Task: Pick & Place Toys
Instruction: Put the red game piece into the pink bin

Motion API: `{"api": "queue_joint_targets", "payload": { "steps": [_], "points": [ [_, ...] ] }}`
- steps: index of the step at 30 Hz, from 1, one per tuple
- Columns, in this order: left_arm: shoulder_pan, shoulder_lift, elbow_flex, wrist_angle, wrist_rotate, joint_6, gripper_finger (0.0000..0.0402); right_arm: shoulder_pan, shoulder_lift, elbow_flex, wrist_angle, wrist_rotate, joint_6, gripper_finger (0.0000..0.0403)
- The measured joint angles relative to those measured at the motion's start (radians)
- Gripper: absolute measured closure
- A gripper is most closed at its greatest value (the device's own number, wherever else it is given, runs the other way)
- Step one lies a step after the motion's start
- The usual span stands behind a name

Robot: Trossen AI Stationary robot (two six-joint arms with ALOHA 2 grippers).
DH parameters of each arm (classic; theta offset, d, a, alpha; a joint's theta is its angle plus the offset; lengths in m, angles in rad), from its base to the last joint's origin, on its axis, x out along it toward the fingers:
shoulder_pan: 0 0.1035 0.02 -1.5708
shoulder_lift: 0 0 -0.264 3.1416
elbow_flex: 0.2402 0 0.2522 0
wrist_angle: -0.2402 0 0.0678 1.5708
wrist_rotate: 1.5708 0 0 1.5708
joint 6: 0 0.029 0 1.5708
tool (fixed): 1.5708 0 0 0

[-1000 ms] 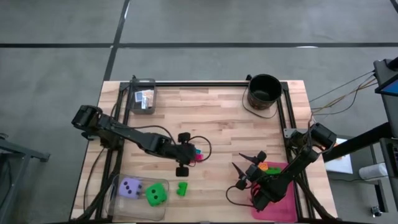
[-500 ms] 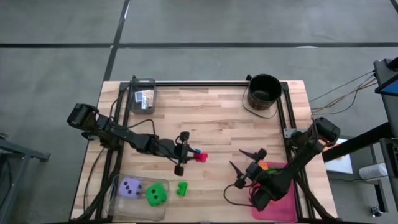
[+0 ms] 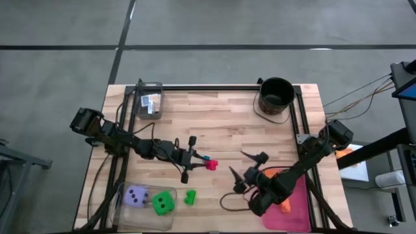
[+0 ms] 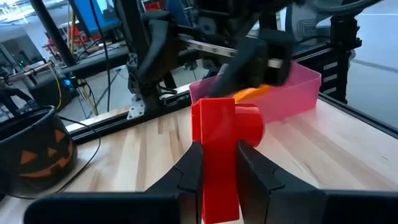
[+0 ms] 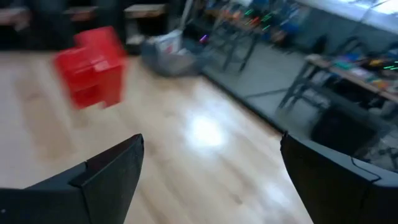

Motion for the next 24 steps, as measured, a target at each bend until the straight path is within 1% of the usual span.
{"api": "queue_joint_targets", "payload": {
  "steps": [3, 6, 10, 13, 15, 16, 18, 20, 22, 23, 24],
  "points": [
    [0.001, 0.000, 0.000, -0.001, 0.010, 0.000, 0.0342, -0.020, 0.000, 0.054, 0.080, -0.124, -0.165, 0.0027],
    [0.001, 0.000, 0.000, 0.000, 0.016, -0.001, 0.0342, -0.034, 0.000, 0.138, 0.122, -0.220, -0.355, 0.0027],
    [0.001, 0.000, 0.000, 0.001, 0.019, -0.004, 0.0342, -0.033, 0.000, 0.249, 0.145, -0.290, -0.588, 0.0027],
    [0.001, 0.000, 0.000, 0.004, 0.031, -0.004, 0.0342, -0.033, 0.000, 0.280, 0.254, -0.323, -0.744, 0.0027],
    [0.001, 0.000, 0.000, 0.008, 0.036, -0.004, 0.0342, -0.038, 0.000, 0.273, 0.381, -0.384, -0.845, 0.0027],
    [0.001, 0.000, 0.000, 0.009, 0.036, -0.004, 0.0342, -0.041, 0.000, 0.260, 0.466, -0.434, -0.888, 0.0027],
    [0.001, 0.000, 0.000, 0.012, 0.038, -0.004, 0.0342, -0.054, 0.000, 0.214, 0.677, -0.568, -0.977, 0.0027],
    [0.001, 0.000, 0.000, 0.020, 0.046, -0.005, 0.0342, -0.065, 0.005, 0.149, 0.914, -0.736, -1.064, 0.0027],
    [-0.001, 0.000, 0.000, 0.026, 0.055, -0.006, 0.0342, -0.073, 0.015, 0.082, 1.136, -0.861, -1.142, 0.0027],
    [-0.001, 0.000, 0.001, 0.026, 0.058, -0.007, 0.0342, -0.073, 0.017, 0.047, 1.230, -0.888, -1.177, 0.0027],
    [-0.001, 0.000, 0.001, 0.025, 0.060, -0.007, 0.0342, -0.073, 0.017, 0.014, 1.304, -0.893, -1.209, 0.0027]
  ]
}}
